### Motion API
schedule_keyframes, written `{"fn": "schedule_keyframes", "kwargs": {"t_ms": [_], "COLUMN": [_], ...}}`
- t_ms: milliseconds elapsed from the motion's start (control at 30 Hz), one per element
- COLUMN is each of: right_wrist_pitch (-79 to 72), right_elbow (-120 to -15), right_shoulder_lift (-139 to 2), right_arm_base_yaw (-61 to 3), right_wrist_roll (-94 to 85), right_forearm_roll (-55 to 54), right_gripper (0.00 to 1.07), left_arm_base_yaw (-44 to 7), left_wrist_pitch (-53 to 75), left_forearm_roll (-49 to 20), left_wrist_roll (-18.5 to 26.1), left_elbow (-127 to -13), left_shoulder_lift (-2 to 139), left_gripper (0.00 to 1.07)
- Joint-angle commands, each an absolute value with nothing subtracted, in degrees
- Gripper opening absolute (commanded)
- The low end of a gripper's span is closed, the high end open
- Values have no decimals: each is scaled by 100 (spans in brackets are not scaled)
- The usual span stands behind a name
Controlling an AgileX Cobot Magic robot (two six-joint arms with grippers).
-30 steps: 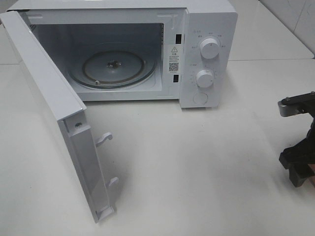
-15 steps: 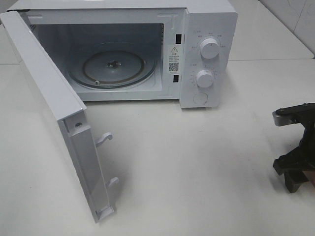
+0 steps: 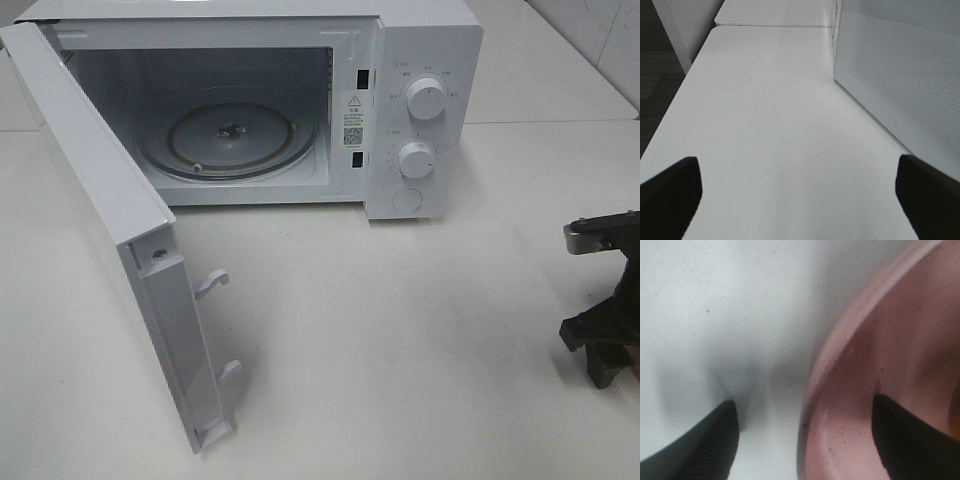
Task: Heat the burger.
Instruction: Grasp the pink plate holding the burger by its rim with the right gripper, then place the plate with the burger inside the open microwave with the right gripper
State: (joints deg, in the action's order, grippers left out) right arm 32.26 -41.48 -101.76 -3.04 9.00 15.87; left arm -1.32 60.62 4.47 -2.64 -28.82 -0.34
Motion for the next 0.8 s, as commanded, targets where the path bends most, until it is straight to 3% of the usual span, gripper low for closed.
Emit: {"fn": "schedule_keyframes", "kwargs": {"t_ms": [33, 67, 133, 167, 233, 267, 333, 800], "right_wrist_pitch": [3197, 3197, 3197, 3197, 3191, 3191, 3191, 3340], "right_elbow": [-4125, -4125, -4125, -4125, -4125, -4125, -4125, -4131], "right_shoulder_lift": [-10244, -10244, -10244, -10244, -10244, -10244, -10244, -10181], "right_arm_base_yaw": [-275, -275, -275, -275, -275, -275, -275, -286], "right_wrist_roll": [1071, 1071, 1083, 1083, 1083, 1083, 1083, 1094], "right_forearm_roll": [1644, 1644, 1644, 1644, 1644, 1644, 1667, 1707], "right_gripper": [55, 55, 37, 37, 20, 20, 0, 0], "left_arm_base_yaw": [-120, -120, -120, -120, -120, -120, -120, -120], "left_wrist_pitch": [5970, 5970, 5970, 5970, 5970, 5970, 5970, 5970], "left_forearm_roll": [407, 407, 407, 407, 407, 407, 407, 407], "left_wrist_roll": [-286, -286, -286, -286, -286, -286, -286, -286], "left_elbow": [-2871, -2871, -2871, -2871, -2871, -2871, -2871, -2871], "left_shoulder_lift": [-138, -138, -138, -138, -138, -138, -138, -138], "left_gripper": [98, 98, 98, 98, 98, 98, 98, 98]}}
